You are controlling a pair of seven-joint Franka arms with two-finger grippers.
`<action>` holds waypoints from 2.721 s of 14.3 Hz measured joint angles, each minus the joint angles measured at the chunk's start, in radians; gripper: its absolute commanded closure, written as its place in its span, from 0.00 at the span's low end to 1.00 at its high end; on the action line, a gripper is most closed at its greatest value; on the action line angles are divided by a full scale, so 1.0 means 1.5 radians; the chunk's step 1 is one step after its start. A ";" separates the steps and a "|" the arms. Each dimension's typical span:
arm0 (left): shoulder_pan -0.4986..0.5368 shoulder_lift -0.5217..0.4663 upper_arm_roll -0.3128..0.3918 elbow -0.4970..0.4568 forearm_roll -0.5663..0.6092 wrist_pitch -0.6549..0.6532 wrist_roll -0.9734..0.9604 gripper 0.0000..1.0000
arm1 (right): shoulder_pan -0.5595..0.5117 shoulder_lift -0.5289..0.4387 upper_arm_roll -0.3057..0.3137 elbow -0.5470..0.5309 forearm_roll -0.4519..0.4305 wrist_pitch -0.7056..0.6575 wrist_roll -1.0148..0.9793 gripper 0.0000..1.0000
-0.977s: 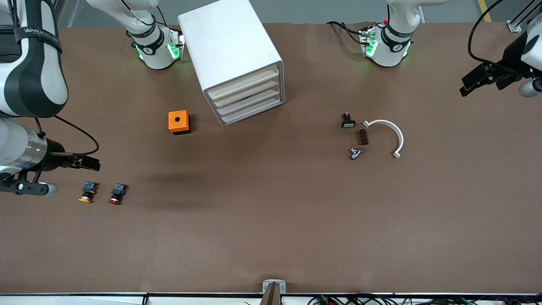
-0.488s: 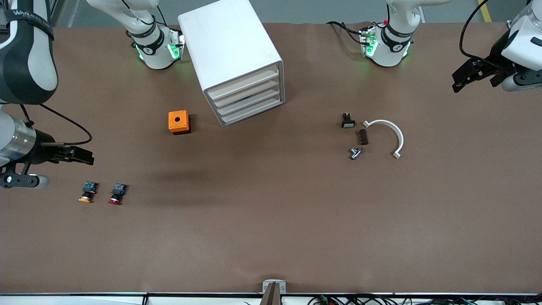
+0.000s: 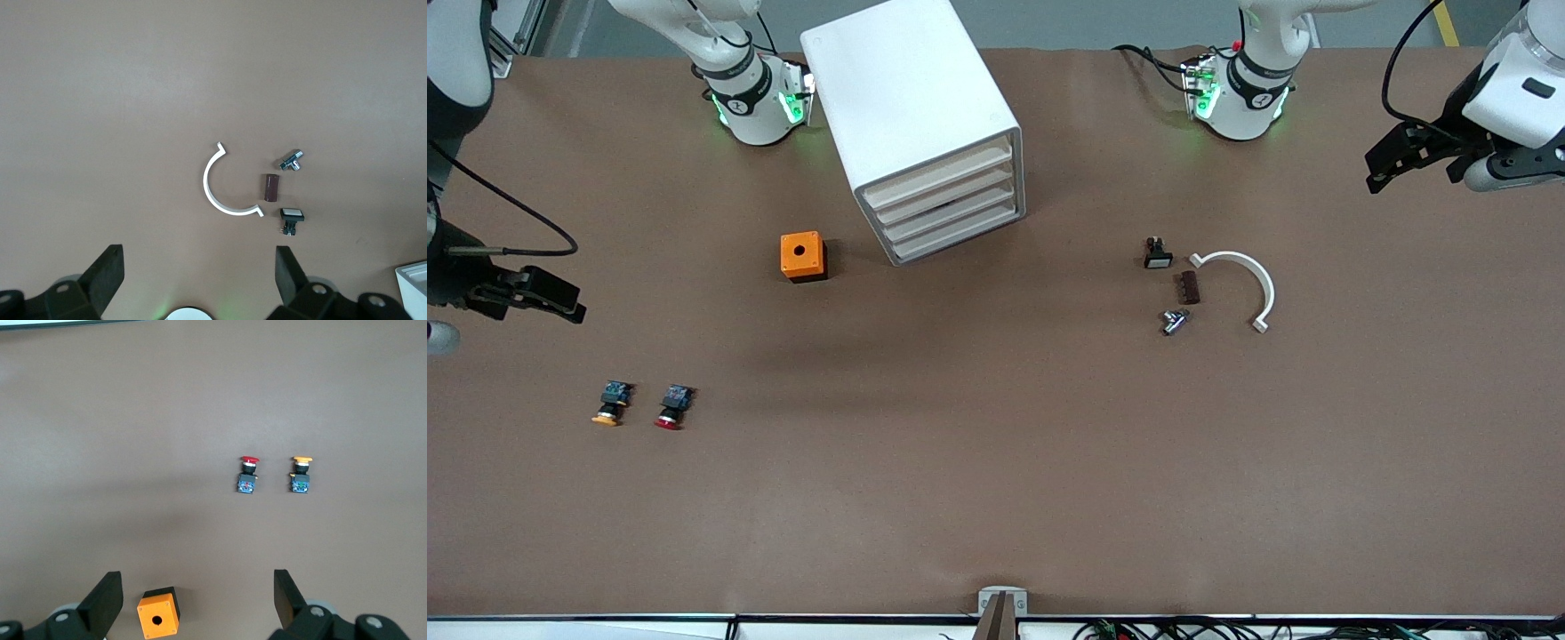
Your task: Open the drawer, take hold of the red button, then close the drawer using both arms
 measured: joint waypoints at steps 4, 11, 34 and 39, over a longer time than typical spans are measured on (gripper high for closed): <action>0.000 0.000 0.000 -0.003 0.000 0.000 0.000 0.00 | -0.002 -0.016 -0.001 0.002 0.003 -0.049 0.000 0.00; 0.003 0.000 0.005 -0.006 0.000 0.000 0.001 0.00 | 0.000 -0.027 0.008 0.003 0.012 -0.139 -0.001 0.00; 0.003 0.000 0.001 -0.010 0.000 0.010 0.008 0.00 | -0.010 -0.123 -0.002 -0.153 0.014 -0.009 -0.119 0.00; 0.003 0.000 0.004 -0.004 0.000 0.012 0.008 0.00 | -0.012 -0.126 -0.001 -0.155 0.014 -0.013 -0.120 0.00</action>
